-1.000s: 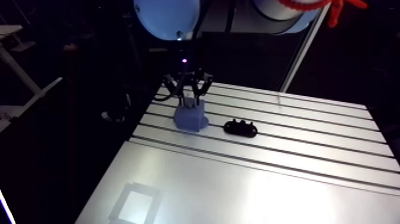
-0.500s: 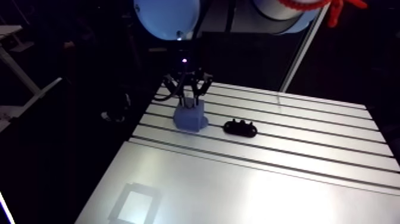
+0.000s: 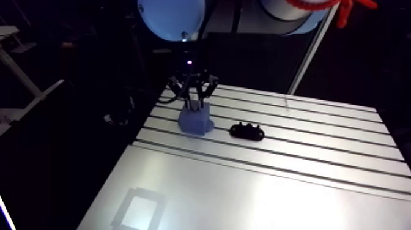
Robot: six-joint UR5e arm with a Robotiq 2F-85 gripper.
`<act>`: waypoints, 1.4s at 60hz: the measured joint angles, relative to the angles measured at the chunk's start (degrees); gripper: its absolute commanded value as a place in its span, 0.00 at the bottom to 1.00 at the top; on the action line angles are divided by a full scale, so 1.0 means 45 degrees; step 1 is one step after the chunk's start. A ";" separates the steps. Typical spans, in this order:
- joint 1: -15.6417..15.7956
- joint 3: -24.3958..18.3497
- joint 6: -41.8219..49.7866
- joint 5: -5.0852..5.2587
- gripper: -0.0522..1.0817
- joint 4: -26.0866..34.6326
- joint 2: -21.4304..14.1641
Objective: Pick up the M10 bolt and insert it into the hex recess until seated.
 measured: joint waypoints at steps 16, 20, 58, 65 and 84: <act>0.0004 0.0012 -0.0002 0.0004 0.62 0.0005 0.0001; 0.0005 0.0015 -0.0001 0.0006 0.62 0.0005 0.0002; -0.0007 -0.0042 -0.0014 0.0004 0.64 0.0019 0.0014; -0.0011 -0.0060 -0.0019 0.0001 0.64 0.0020 0.0016; -0.0014 -0.0046 -0.0023 0.0004 0.62 0.0020 0.0019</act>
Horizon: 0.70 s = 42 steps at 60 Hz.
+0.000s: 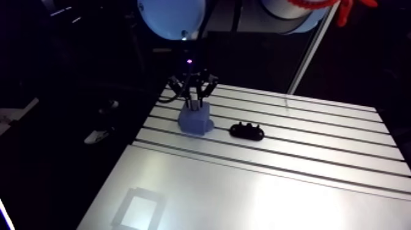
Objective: Pick up the M10 bolt and insert it into the hex recess until seated.
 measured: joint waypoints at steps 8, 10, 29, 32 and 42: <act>0.0000 0.0005 -0.0001 0.0001 0.62 0.0000 -0.0001; 0.0000 0.0005 -0.0001 0.0001 0.62 0.0000 0.0000; 0.0000 -0.0007 -0.0005 0.0003 0.62 0.0000 0.0000; 0.0001 -0.0003 -0.0004 0.0006 0.62 0.0000 0.0000; 0.0005 0.0022 -0.0003 0.0016 0.62 0.0000 0.0000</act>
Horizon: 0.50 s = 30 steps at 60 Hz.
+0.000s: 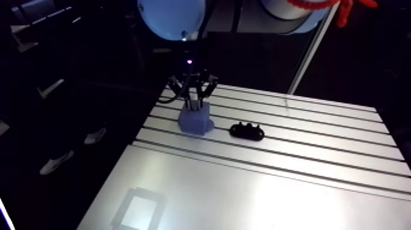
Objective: Pick up the M10 bolt and insert it into the hex recess until seated.
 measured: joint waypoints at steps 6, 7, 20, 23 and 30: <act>0.0001 0.0009 0.0002 0.0003 0.62 0.0000 0.0000; 0.0000 0.0011 0.0002 0.0003 0.62 0.0000 0.0000; 0.0006 0.0024 -0.0001 0.0005 0.63 0.0000 0.0000; 0.0007 0.0028 0.0000 0.0004 0.63 0.0000 0.0000; 0.0011 0.0039 0.0003 0.0005 0.64 0.0000 0.0000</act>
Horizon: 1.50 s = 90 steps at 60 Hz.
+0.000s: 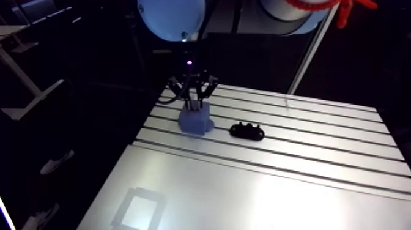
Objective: Pick up the M10 bolt and insert it into the hex recess until seated.
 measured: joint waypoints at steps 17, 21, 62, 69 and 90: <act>0.0004 0.0004 0.0000 0.0007 0.67 0.0000 0.0000; 0.0002 0.0001 0.0000 0.0011 0.67 0.0000 0.0000; 0.0002 -0.0105 -0.0048 -0.0015 0.68 0.0157 0.0001; 0.0018 -0.0118 -0.0153 -0.0018 0.68 0.0222 0.0000; 0.0018 -0.0161 -0.1649 -0.0053 0.68 0.0449 -0.0006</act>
